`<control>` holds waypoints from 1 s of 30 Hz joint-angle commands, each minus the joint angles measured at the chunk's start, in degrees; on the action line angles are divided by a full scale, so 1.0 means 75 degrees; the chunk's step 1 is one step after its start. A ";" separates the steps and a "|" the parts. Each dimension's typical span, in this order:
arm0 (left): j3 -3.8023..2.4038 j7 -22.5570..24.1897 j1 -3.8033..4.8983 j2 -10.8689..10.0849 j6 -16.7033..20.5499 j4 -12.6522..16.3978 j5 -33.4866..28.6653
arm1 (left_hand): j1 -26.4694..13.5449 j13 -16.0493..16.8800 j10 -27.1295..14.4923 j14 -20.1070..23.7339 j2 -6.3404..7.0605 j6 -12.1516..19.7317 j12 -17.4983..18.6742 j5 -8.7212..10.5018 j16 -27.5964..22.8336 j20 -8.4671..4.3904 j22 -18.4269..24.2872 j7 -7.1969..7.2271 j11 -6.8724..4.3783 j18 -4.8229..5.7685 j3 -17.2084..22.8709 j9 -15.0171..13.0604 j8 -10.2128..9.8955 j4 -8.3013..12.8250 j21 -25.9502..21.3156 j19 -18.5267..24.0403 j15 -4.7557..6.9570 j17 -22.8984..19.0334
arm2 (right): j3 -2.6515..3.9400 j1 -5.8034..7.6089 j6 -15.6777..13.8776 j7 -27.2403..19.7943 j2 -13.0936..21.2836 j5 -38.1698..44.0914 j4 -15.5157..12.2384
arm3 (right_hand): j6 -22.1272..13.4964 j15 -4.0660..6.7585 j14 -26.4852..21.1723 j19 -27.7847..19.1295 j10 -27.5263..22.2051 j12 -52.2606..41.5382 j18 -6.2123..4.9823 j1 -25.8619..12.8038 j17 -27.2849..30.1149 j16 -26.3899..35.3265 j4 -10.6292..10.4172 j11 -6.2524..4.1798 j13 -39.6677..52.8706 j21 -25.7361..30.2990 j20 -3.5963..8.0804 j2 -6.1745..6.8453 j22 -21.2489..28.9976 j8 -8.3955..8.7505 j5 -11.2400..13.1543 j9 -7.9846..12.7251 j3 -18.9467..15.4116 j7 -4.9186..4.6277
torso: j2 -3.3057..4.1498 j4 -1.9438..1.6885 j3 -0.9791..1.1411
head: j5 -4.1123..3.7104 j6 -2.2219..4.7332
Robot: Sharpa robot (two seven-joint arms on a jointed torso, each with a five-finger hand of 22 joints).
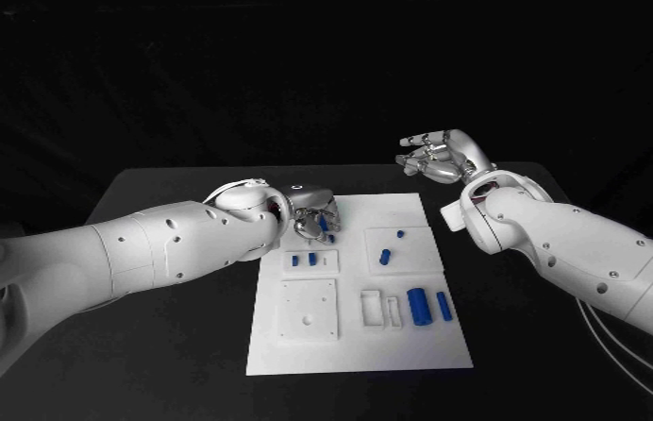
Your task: Assemble the parts on the task board
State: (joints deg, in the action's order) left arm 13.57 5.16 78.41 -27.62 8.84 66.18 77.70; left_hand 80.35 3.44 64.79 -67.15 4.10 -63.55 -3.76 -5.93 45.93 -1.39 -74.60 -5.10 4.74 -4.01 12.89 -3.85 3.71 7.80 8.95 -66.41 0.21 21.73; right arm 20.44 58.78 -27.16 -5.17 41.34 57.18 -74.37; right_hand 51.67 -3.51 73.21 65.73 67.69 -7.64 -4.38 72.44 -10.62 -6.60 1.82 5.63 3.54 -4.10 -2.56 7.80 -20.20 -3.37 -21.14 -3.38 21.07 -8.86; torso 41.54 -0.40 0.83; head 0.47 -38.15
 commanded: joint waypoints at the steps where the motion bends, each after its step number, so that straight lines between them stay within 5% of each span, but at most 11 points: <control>1: 0.0001 -0.0079 -0.0038 0.0044 -0.0277 -0.0036 0.0499 | -0.0001 -0.0009 -0.0129 -0.0035 0.0089 0.0102 0.0041 -0.0010 0.0128 -0.0020 -0.0051 0.0001 0.0006 -0.0009 -0.0019 0.0003 -0.0006 -0.0067 -0.0028 -0.0123 0.0039 0.0015 | 0.0004 -0.0002 -0.0245 -0.0390 -0.0006 -0.0341 -0.0025 | -0.0051 -0.0010 0.0020 0.0045 0.0012 0.0063 0.0014 -0.0083 0.0113 0.0051 0.0028 0.0003 -0.0007 -0.0011 -0.0006 0.0003 0.0229 0.0006 -0.0055 0.0004 0.0019 -0.0036 | 0.0011 -0.0017 -0.0003 | -0.0012 -0.0002; 10: 0.0006 -0.0164 -0.0150 0.0144 -0.0017 -0.0183 0.0614 | 0.0099 -0.0009 -0.0362 -0.0032 0.0161 0.0400 0.0042 -0.0056 0.0556 -0.0048 -0.0197 -0.0012 0.0018 -0.0023 -0.0076 0.0016 -0.0013 -0.0163 -0.0076 -0.0303 0.0066 0.0053 | 0.0004 -0.0002 -0.0288 -0.0433 -0.0014 -0.0436 -0.0038 | -0.0188 -0.0152 -0.0227 -0.0063 -0.0304 0.0179 0.0006 -0.0153 0.0848 0.0058 0.0009 0.0112 -0.0028 -0.0140 -0.0150 0.0044 0.1717 0.0028 -0.0106 0.0016 0.0078 -0.0086 | 0.0003 -0.0002 -0.0001 | -0.0023 -0.0007; 19: 0.0006 -0.0210 -0.0199 0.0208 0.0072 -0.0322 0.0648 | 0.0228 -0.0011 -0.0729 -0.0063 0.0161 0.0650 0.0038 -0.0059 0.0580 -0.0036 -0.0201 -0.0029 0.0069 -0.0052 -0.0125 0.0034 -0.0019 -0.0245 -0.0071 -0.0343 0.0055 -0.0123 | 0.0004 -0.0002 -0.0444 -0.0522 -0.0017 -0.0522 -0.0046 | -0.0106 -0.0146 -0.0234 -0.0061 -0.0272 0.0177 0.0006 -0.0167 0.0825 0.0046 0.0001 0.0112 -0.0013 -0.0204 -0.0154 0.0048 0.1794 0.0006 -0.0120 0.0004 0.0142 -0.0074 | 0.0000 -0.0002 0.0000 | -0.0047 -0.0020; 30: 0.0005 -0.0211 -0.0228 0.0283 -0.0056 -0.0379 0.0658 | 0.0127 -0.0015 -0.0294 -0.0140 -0.0010 0.0388 0.0030 -0.0080 0.0721 -0.0093 -0.0219 -0.0005 -0.0034 -0.0044 0.0114 0.0021 0.0010 -0.0325 -0.0001 -0.0404 0.0119 -0.0141 | 0.0004 -0.0002 -0.0431 -0.0520 -0.0032 -0.0519 -0.0034 | -0.0102 -0.0149 -0.0241 -0.0071 -0.0278 0.0180 0.0007 -0.0177 0.0824 0.0046 -0.0008 0.0115 -0.0014 -0.0221 -0.0158 0.0054 0.1830 0.0007 -0.0125 0.0004 0.0140 -0.0075 | -0.0007 -0.0019 0.0001 | -0.0057 -0.0038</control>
State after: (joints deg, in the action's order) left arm 13.64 3.92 76.76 -25.69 8.54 63.37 82.07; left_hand 81.33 3.27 62.27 -67.96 4.42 -60.26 -3.31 -6.26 51.06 -1.96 -74.93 -5.07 4.46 -4.01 13.52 -3.68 3.71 5.37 8.72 -69.12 1.02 20.66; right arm 20.44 58.78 -30.14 -8.18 41.18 53.48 -74.56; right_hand 50.60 -4.60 71.84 64.89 65.72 -6.41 -4.38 71.64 -4.45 -6.04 1.87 6.55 3.41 -5.57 -3.60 8.13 -6.49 -3.37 -21.81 -3.36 21.78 -9.42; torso 41.49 -0.52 0.84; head 0.04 -38.37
